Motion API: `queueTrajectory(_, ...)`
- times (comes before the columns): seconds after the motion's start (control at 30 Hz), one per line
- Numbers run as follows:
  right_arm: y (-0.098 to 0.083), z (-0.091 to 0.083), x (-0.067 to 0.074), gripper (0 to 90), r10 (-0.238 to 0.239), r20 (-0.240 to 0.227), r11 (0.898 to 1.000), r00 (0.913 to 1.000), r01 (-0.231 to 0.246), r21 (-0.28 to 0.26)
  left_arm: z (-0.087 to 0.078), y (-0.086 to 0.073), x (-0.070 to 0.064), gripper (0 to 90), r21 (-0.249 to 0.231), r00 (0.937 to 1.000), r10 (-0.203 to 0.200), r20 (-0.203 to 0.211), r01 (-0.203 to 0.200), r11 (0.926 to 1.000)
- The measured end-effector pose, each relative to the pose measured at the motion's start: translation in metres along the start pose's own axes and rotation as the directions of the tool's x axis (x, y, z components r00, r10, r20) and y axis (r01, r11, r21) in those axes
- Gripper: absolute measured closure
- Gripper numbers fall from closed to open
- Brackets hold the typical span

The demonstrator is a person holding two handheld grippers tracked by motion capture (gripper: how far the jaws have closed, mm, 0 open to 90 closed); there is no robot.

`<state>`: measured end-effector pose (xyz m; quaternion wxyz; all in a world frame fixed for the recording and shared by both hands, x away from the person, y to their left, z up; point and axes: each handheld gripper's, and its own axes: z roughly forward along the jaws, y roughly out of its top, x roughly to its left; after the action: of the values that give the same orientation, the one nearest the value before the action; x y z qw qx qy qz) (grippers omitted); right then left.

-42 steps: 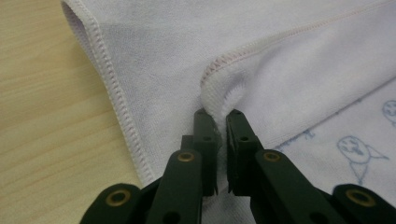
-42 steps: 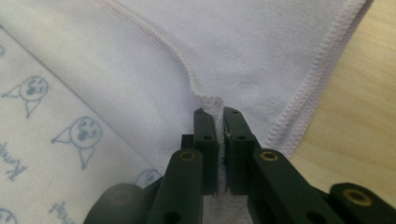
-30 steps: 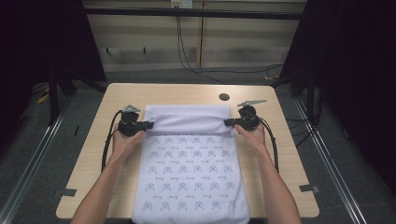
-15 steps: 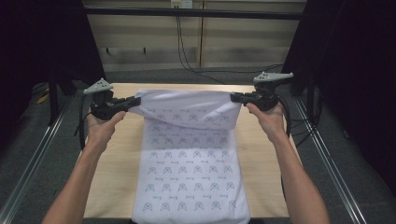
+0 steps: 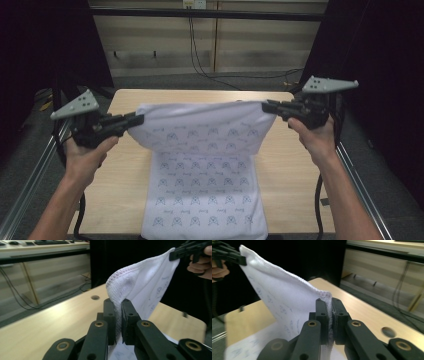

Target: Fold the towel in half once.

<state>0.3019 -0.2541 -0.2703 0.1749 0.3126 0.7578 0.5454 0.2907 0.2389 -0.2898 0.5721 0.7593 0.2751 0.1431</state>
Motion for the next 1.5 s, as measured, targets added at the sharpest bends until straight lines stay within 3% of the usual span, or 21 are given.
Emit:
queueTrajectory(0.13,-0.032,-0.012,0.022,86.1,0.005,-0.041,1.000,0.9991,-0.004,0.017,-0.008,-0.035,-0.016,84.3,0.030,0.9995,-0.020,0.022,0.020,0.9993)
queueTrajectory(0.23,-0.062,-0.017,0.036,86.0,0.013,-0.054,0.998,0.9985,-0.010,0.064,-0.004,-0.065,-0.021,84.1,0.108,0.9976,-0.047,0.051,0.042,0.9933)
queueTrajectory(0.27,-0.071,-0.018,0.039,85.9,0.023,-0.067,0.997,0.9975,-0.018,0.073,-0.002,-0.079,-0.022,84.1,0.136,0.9949,-0.071,0.072,0.061,0.9888)
queueTrajectory(0.4,-0.125,-0.013,0.052,85.7,0.084,-0.122,0.988,0.9889,-0.067,0.138,0.004,-0.125,-0.027,83.9,0.215,0.9908,-0.110,0.079,0.091,0.9723)
queueTrajectory(0.43,-0.141,-0.011,0.054,85.7,0.126,-0.150,0.982,0.9806,-0.102,0.157,0.005,-0.134,-0.028,83.8,0.231,0.9889,-0.121,0.087,0.098,0.9680)
queueTrajectory(0.5,-0.162,-0.009,0.061,85.4,0.122,-0.156,0.975,0.9801,-0.089,0.205,0.006,-0.152,-0.031,83.6,0.267,0.9838,-0.150,0.098,0.120,0.9564)
queueTrajectory(0.63,-0.190,-0.013,0.071,84.0,0.172,-0.204,0.954,0.9638,-0.111,0.279,0.006,-0.169,-0.039,82.8,0.310,0.9784,-0.159,0.132,0.111,0.9443)
queueTrajectory(0.73,-0.204,-0.020,0.079,78.5,0.194,-0.236,0.943,0.9522,-0.114,0.312,-0.003,-0.176,-0.050,81.5,0.322,0.9704,-0.152,0.187,0.086,0.9428)
queueTrajectory(0.8,-0.211,-0.023,0.086,73.2,0.211,-0.261,0.930,0.9420,-0.111,0.350,-0.010,-0.179,-0.056,78.7,0.321,0.9603,-0.152,0.234,0.071,0.9442)
queueTrajectory(0.83,-0.214,-0.025,0.089,71.5,0.204,-0.270,0.928,0.9412,-0.097,0.361,-0.015,-0.179,-0.058,77.2,0.321,0.9626,-0.135,0.235,0.054,0.9455)
queueTrajectory(0.87,-0.215,-0.027,0.091,68.1,0.207,-0.278,0.928,0.9378,-0.098,0.361,-0.018,-0.179,-0.060,74.6,0.309,0.9616,-0.142,0.235,0.065,0.9488)
queueTrajectory(0.9,-0.215,-0.029,0.092,65.5,0.203,-0.285,0.930,0.9365,-0.094,0.354,-0.021,-0.179,-0.060,71.8,0.300,0.9581,-0.147,0.246,0.069,0.9513)
queueTrajectory(0.93,-0.214,-0.032,0.093,62.6,0.195,-0.286,0.939,0.9382,-0.094,0.331,-0.024,-0.178,-0.058,70.4,0.290,0.9614,-0.131,0.242,0.057,0.9554)
queueTrajectory(0.97,-0.212,-0.034,0.091,61.2,0.201,-0.293,0.948,0.9346,-0.110,0.299,-0.026,-0.177,-0.056,69.8,0.278,0.9711,-0.116,0.209,0.055,0.9590)
queueTrajectory(1.03,-0.208,-0.039,0.084,59.1,0.224,-0.308,0.960,0.9246,-0.155,0.232,-0.029,-0.174,-0.046,65.5,0.228,0.9705,-0.139,0.197,0.093,0.9692)
queueTrajectory(1.13,-0.206,-0.038,0.073,60.4,0.235,-0.269,0.963,0.9339,-0.185,0.197,-0.028,-0.173,-0.032,64.6,0.191,0.9743,-0.161,0.157,0.130,0.9729)
queueTrajectory(1.17,-0.206,-0.036,0.070,61.1,0.239,-0.248,0.961,0.9389,-0.191,0.201,-0.022,-0.174,-0.025,65.0,0.201,0.9766,-0.171,0.131,0.142,0.9691)
queueTrajectory(1.23,-0.206,-0.023,0.062,63.8,0.226,-0.190,0.955,0.9554,-0.178,0.239,-0.006,-0.176,-0.012,68.4,0.232,0.9742,-0.207,0.089,0.182,0.9556)
queueTrajectory(1.37,-0.206,0.011,0.049,64.2,0.196,-0.127,0.936,0.9724,-0.147,0.319,0.031,-0.175,0.008,69.9,0.328,0.9780,-0.204,0.045,0.178,0.9278)
queueTrajectory(1.43,-0.201,0.033,0.040,64.4,0.170,-0.109,0.928,0.9793,-0.122,0.352,0.052,-0.171,0.021,70.1,0.345,0.9775,-0.208,0.037,0.183,0.9206)
queueTrajectory(1.5,-0.195,0.052,0.030,64.4,0.157,-0.094,0.925,0.9832,-0.113,0.362,0.067,-0.167,0.030,70.2,0.344,0.9757,-0.218,0.026,0.196,0.9182)
